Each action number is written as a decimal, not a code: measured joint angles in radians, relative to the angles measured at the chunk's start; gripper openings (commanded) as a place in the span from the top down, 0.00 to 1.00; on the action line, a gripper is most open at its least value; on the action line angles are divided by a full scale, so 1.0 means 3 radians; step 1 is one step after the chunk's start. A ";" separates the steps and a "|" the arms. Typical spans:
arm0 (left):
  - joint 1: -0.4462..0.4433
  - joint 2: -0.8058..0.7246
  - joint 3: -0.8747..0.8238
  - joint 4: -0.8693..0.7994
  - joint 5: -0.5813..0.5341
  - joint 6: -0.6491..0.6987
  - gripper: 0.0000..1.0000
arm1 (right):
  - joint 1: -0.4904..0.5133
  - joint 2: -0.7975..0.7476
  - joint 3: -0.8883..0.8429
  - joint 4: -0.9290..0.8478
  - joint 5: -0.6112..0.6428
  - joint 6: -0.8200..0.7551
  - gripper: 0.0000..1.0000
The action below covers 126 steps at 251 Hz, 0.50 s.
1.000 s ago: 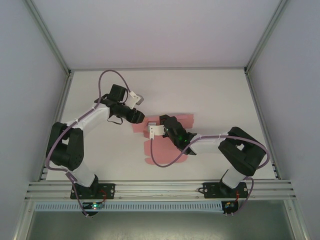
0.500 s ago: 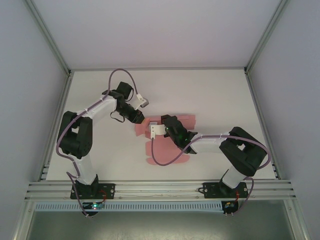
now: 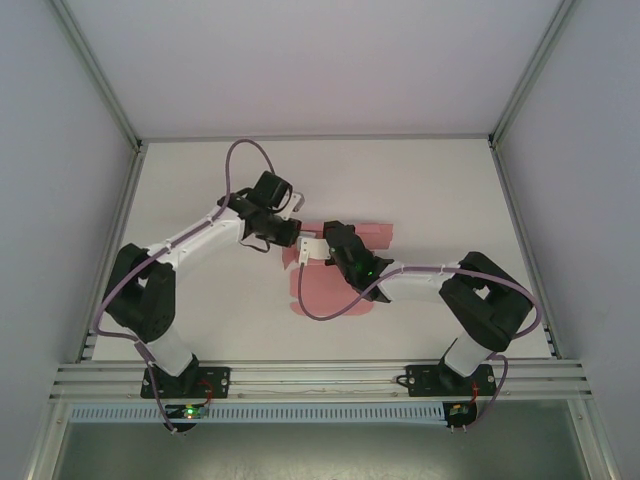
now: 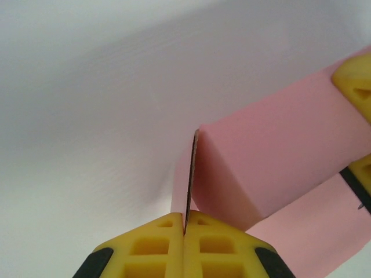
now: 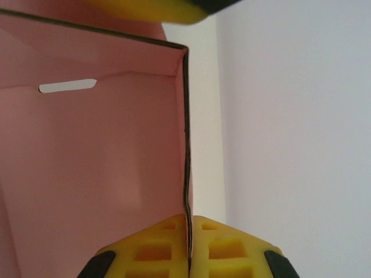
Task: Assemble paper box
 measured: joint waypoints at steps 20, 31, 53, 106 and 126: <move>-0.0047 -0.0076 -0.0164 0.0189 -0.0064 -0.0305 0.93 | -0.0001 -0.0004 -0.0052 0.0046 -0.0023 0.0043 1.00; -0.0078 -0.0132 -0.0258 0.0282 -0.0121 -0.0474 0.93 | 0.0000 -0.0006 -0.0088 0.0093 -0.0047 0.0067 1.00; -0.0142 -0.0240 -0.0436 0.0487 -0.0212 -0.0796 0.87 | 0.0001 -0.0048 -0.0156 0.0164 -0.0084 0.0118 1.00; -0.0252 -0.0411 -0.0787 0.1011 -0.0221 -0.1296 0.72 | 0.0031 -0.0146 -0.0455 0.0458 -0.0037 0.0139 1.00; -0.0280 -0.0520 -0.0924 0.1124 -0.0268 -0.1368 0.63 | 0.0081 -0.0148 -0.0537 0.0549 -0.0014 0.0137 1.00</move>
